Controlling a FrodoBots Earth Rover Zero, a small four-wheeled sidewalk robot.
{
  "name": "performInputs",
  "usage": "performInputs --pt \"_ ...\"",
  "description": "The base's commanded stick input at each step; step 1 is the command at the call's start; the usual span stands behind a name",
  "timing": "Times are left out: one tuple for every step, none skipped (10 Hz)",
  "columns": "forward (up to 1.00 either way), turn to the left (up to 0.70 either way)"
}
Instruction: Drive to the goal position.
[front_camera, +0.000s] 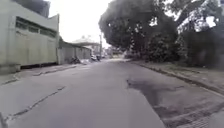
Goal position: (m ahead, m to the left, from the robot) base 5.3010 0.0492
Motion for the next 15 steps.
performInputs --pt "0.70 0.00" --pt "0.70 0.00" --pt "0.70 0.00" --pt "0.70 0.00" --pt "0.70 0.00" --pt "0.70 0.00" --pt "0.70 0.00" --pt "0.70 0.00" --pt "0.70 0.00" --pt "0.85 0.00" --pt "0.85 0.00" --pt "0.85 0.00" --pt "0.85 0.00" --pt "0.85 0.00" --pt "0.85 0.00"
